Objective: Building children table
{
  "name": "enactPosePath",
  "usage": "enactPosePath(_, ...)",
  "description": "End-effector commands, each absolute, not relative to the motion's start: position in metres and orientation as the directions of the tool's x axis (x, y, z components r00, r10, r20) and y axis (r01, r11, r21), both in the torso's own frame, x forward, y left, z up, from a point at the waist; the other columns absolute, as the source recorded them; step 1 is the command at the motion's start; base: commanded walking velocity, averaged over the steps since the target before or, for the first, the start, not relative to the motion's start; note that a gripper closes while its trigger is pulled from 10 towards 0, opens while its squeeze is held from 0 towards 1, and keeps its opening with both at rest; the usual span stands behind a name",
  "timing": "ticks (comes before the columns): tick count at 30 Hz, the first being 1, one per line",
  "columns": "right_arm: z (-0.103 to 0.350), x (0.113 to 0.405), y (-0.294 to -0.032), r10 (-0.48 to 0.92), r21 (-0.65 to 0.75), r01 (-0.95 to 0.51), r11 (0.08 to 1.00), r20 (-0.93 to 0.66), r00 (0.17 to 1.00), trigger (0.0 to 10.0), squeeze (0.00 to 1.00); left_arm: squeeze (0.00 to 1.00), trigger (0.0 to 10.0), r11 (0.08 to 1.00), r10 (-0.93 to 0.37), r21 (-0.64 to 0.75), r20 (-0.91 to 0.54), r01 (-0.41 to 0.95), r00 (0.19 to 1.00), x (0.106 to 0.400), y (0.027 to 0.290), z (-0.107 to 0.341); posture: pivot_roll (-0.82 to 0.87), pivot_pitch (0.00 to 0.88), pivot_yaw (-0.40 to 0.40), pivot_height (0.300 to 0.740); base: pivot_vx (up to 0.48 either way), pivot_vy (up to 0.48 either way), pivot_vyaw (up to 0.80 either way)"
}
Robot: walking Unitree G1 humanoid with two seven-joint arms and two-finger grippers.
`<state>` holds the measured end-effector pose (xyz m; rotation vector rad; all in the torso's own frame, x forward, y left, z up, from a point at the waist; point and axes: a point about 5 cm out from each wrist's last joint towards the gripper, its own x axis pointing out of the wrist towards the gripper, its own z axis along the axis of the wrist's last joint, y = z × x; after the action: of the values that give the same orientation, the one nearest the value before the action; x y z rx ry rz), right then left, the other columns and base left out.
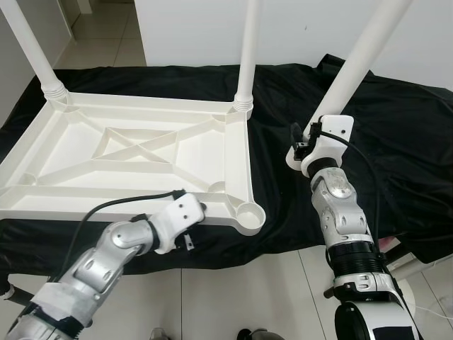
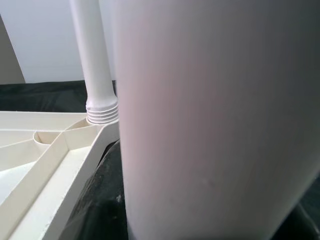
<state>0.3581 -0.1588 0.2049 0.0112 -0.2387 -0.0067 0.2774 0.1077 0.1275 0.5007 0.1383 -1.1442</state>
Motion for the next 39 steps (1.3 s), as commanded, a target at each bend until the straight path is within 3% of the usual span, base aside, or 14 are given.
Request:
enactPosePath(1, 0.207, 0.359, -0.161, -0.016, 0.016, 0.013, 1.000, 0.239, 0.971, 10.0, 0.00, 0.00, 10.0, 0.310, -0.835, 0.263, -0.385, 0.914, 0.394, 0.278, 0.098, 0.119, -0.02, 0.104, 0.000, 0.740, 0.000, 0.000, 0.00)
enactPosePath(17, 0.205, 0.358, -0.159, -0.015, 0.022, 0.010, 1.000, 0.236, 0.972, 10.0, 0.00, 0.00, 10.0, 0.395, -0.836, 0.240, -0.306, 0.887, 0.456, 0.295, 0.048, 0.129, -0.03, 0.107, 0.008, 0.740, 0.000, 0.000, 0.00)
enactPosePath(25, 0.204, 0.357, -0.161, -0.023, 0.026, 0.018, 1.000, 0.234, 0.972, 10.0, 0.00, 0.00, 10.0, 0.446, -0.817, 0.220, -0.296, 0.868, 0.495, 0.303, 0.037, 0.131, -0.03, 0.110, 0.010, 0.740, 0.000, 0.000, 0.00)
enactPosePath(39, 0.199, 0.351, -0.162, -0.025, 0.041, 0.016, 0.999, 0.221, 0.975, 10.0, 0.00, 0.00, 10.0, 0.407, -0.821, 0.282, -0.304, 0.869, 0.483, 0.310, 0.007, 0.135, -0.05, 0.120, 0.013, 0.740, 0.000, 0.000, 0.00)
